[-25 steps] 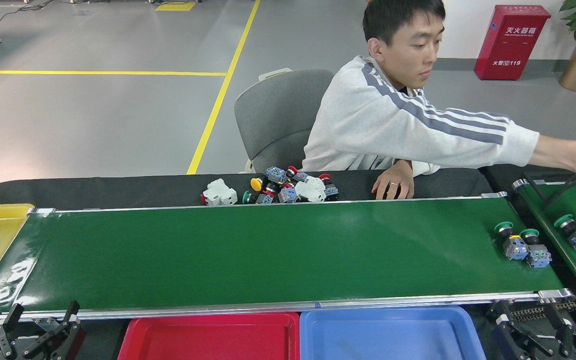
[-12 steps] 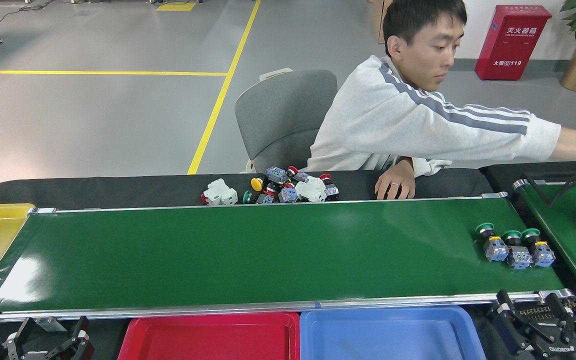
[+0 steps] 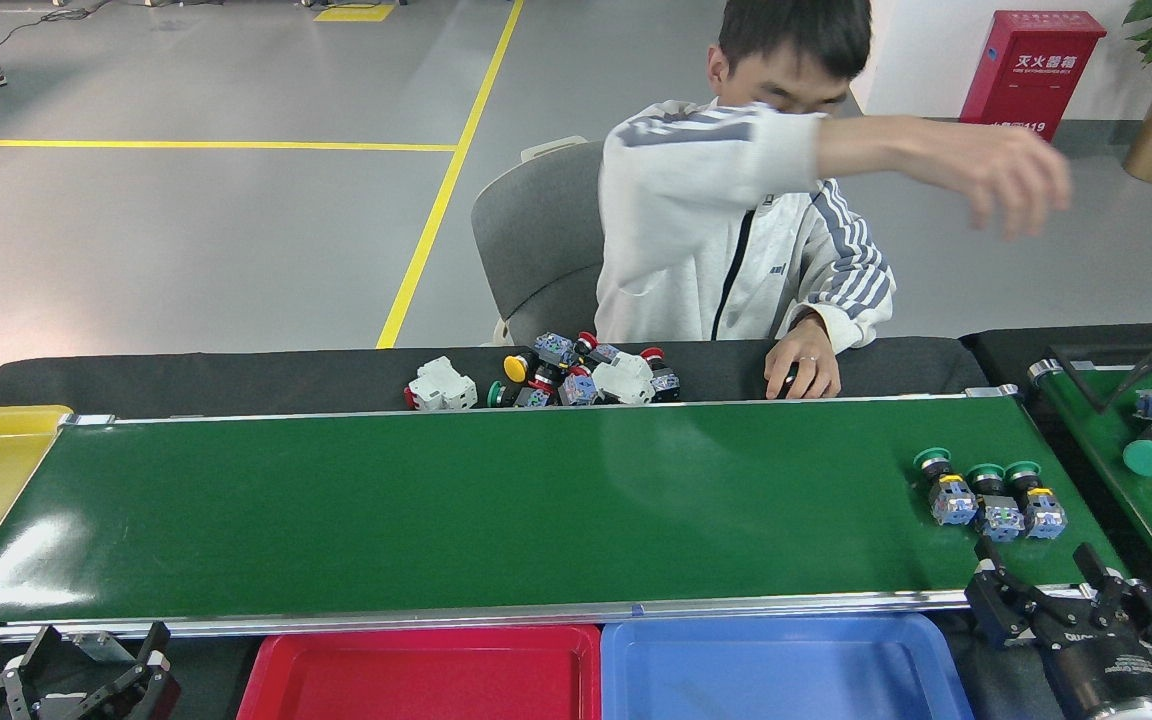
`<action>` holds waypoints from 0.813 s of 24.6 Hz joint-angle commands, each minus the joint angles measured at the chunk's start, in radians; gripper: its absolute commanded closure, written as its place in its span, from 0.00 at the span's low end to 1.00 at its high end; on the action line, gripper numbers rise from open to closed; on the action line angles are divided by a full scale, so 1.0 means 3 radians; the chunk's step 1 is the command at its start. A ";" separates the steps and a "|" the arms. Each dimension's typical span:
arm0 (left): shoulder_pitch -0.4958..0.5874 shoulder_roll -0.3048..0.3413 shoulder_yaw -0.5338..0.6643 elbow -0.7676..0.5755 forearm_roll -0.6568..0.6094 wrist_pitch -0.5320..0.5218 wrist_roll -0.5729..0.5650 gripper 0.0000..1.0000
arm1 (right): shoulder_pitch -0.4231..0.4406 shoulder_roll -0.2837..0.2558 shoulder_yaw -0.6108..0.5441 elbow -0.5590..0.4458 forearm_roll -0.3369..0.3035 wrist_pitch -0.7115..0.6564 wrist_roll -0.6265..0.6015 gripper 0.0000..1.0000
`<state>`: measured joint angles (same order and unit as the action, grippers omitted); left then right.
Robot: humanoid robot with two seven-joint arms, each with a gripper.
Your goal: Pick switch part from conveyor to tray
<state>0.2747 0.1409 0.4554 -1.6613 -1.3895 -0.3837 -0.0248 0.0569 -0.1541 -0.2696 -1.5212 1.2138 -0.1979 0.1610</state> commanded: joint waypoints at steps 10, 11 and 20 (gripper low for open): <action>-0.0077 0.0037 0.0006 -0.0020 -0.0001 0.0001 0.0032 0.00 | -0.0317 -0.0038 0.0183 0.0356 0.0172 0.0031 0.0000 0.04; -0.0092 0.0037 0.0006 -0.0020 -0.0001 0.0001 0.0032 0.00 | -0.0338 -0.0033 0.0208 0.0382 0.0172 0.0031 0.0005 0.04; -0.0113 0.0037 0.0006 -0.0020 0.0004 0.0006 0.0032 0.00 | -0.0696 -0.0044 0.0479 0.0704 0.0167 0.0250 0.0005 0.04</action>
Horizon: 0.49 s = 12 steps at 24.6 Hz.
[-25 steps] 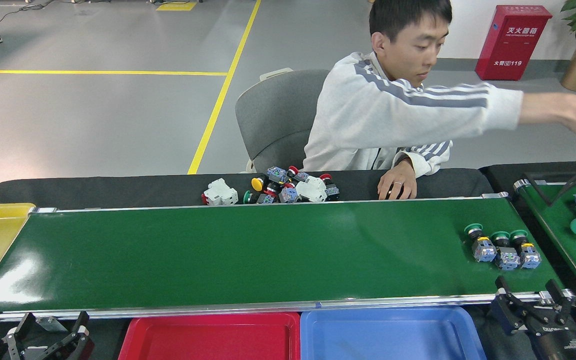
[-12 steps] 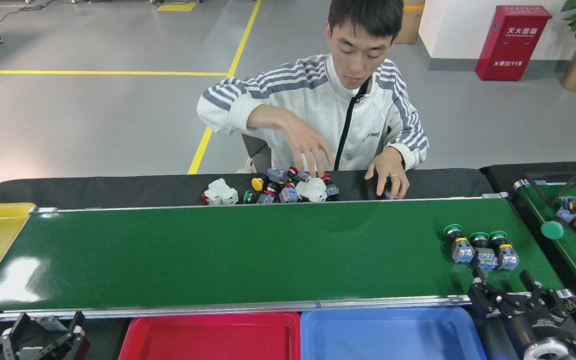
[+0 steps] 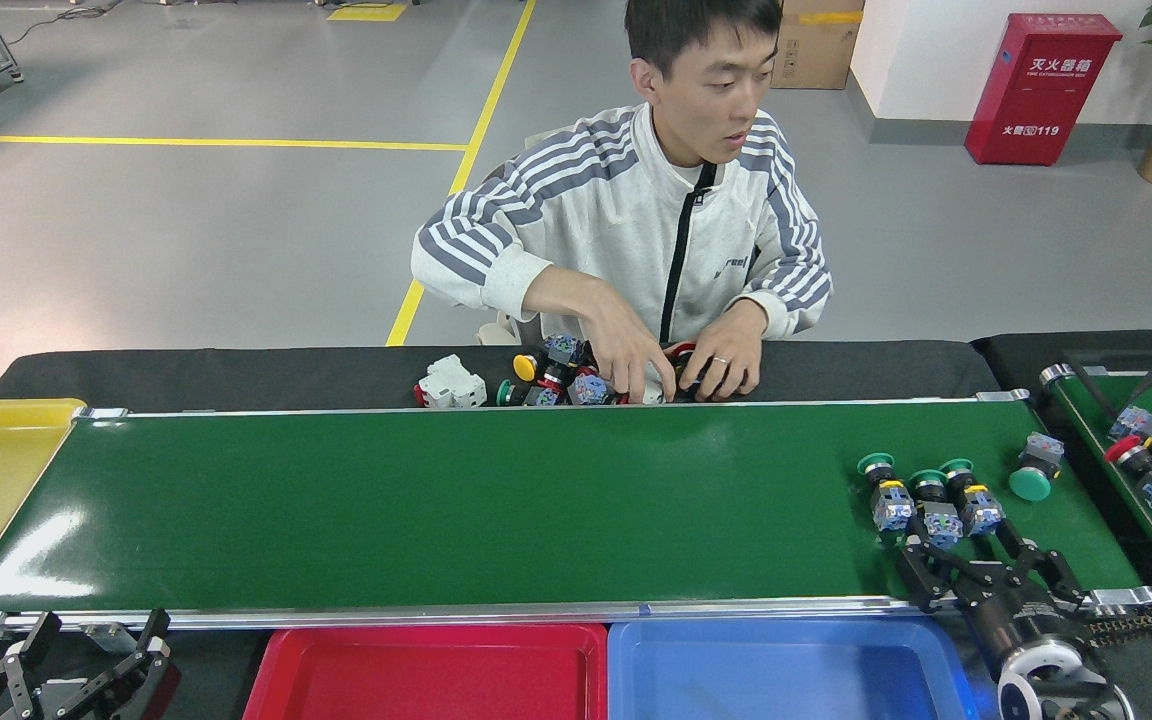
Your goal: Pick switch part from conveyor to tray
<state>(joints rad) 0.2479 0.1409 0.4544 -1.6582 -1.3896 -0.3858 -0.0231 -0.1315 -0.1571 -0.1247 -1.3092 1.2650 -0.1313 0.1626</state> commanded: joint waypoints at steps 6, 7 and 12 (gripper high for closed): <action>-0.0013 0.0036 -0.0001 -0.0026 0.0005 0.0008 0.0026 0.00 | -0.0170 -0.0034 0.0042 0.0115 0.0002 0.0034 0.0005 0.06; -0.0013 0.0037 -0.0006 -0.0026 0.0005 0.0008 0.0026 0.00 | -0.0175 -0.0034 0.0042 0.0115 0.0002 0.0029 0.0005 0.09; -0.0018 0.0026 -0.0017 -0.0041 0.0005 0.0008 0.0026 0.00 | -0.0185 -0.0156 0.0283 0.0110 0.0002 0.0008 0.0005 0.51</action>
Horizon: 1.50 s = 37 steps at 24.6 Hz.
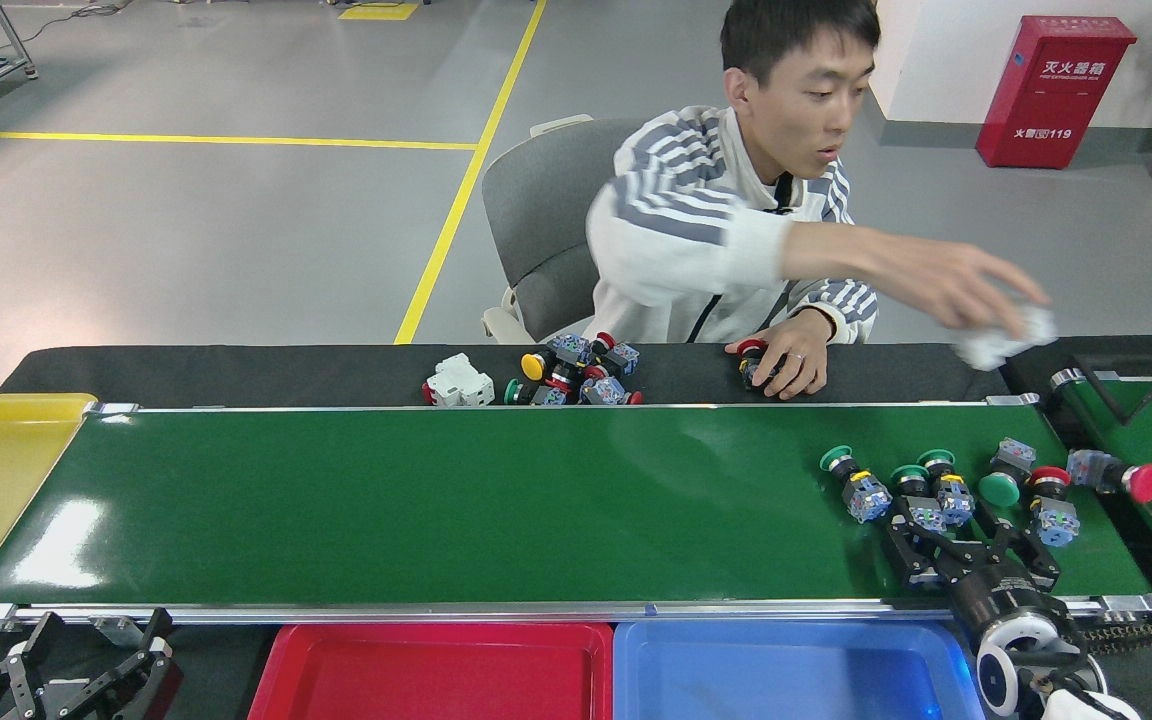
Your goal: Pick switch part from conveyor to tray
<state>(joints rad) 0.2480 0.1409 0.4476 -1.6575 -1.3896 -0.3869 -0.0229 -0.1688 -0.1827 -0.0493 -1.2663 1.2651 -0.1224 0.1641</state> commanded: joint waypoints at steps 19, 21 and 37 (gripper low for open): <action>-0.0034 0.0042 0.0016 -0.0002 0.0010 0.0006 0.0025 0.00 | 0.0123 0.0230 0.0803 -0.1056 -0.0039 -0.2210 -0.0071 0.66; -0.0029 0.0042 0.0016 0.0018 0.0010 0.0006 0.0025 0.00 | 0.0123 0.0276 0.1192 -0.1046 -0.0029 -0.2210 -0.0077 0.16; 0.0099 0.0011 0.0006 -0.0125 0.0020 -0.0004 0.0036 0.00 | 0.1197 0.0880 -0.0081 -0.1654 -0.0065 -0.0671 -0.0168 0.14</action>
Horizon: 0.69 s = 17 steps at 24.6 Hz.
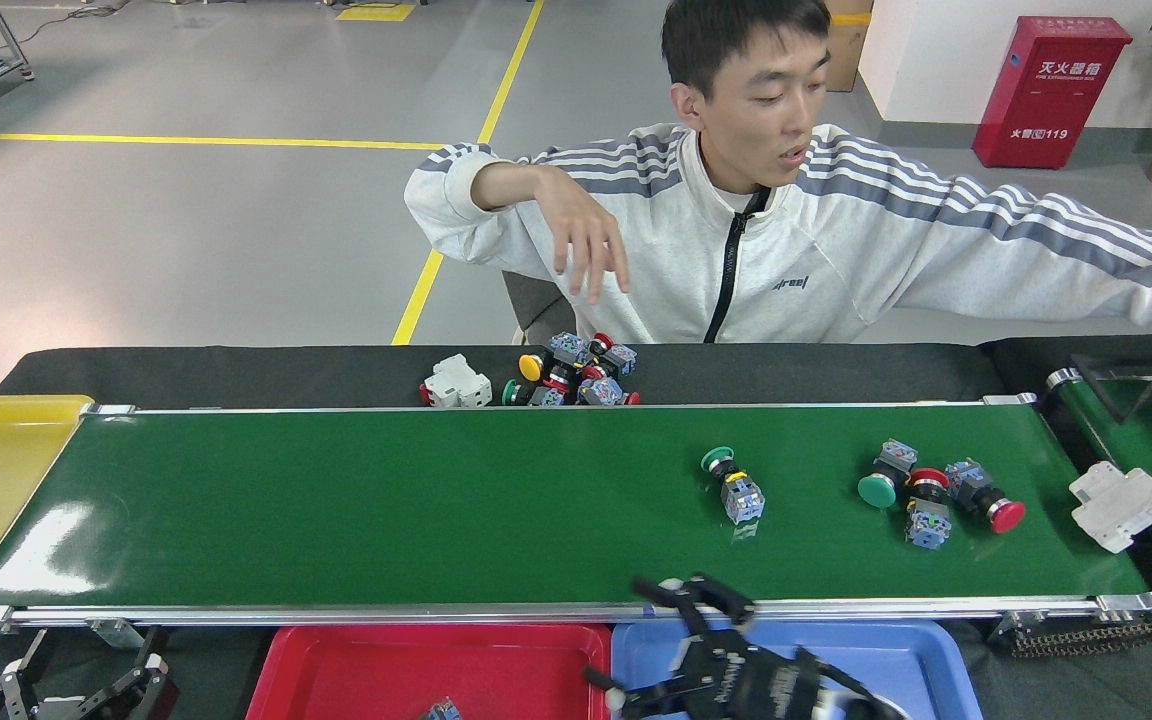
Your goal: Pick switch part from conveyor to tray
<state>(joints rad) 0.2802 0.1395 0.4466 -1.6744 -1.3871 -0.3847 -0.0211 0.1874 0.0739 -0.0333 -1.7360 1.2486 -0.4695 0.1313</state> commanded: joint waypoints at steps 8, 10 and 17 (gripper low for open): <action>0.0017 -0.0025 -0.0343 -0.0253 0.0006 -0.0078 0.0035 0.00 | 0.0260 -0.0047 -0.0630 0.0009 0.0021 0.1442 -0.0678 0.11; 0.0012 -0.0035 -0.0481 -0.0273 0.0006 -0.0078 0.0029 0.00 | 0.0168 -0.0057 -0.0615 0.0009 0.0056 0.1488 -0.0611 0.11; 0.0002 -0.0046 -0.0481 -0.0268 0.0011 -0.0078 0.0029 0.00 | -0.0328 -0.0052 -0.0252 0.0326 0.0522 0.1698 -0.0340 0.11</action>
<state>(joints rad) 0.2863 0.1215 0.2945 -1.7464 -1.3870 -0.4074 -0.0181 0.1085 0.0654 -0.1207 -1.6384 1.3978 0.0130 0.0194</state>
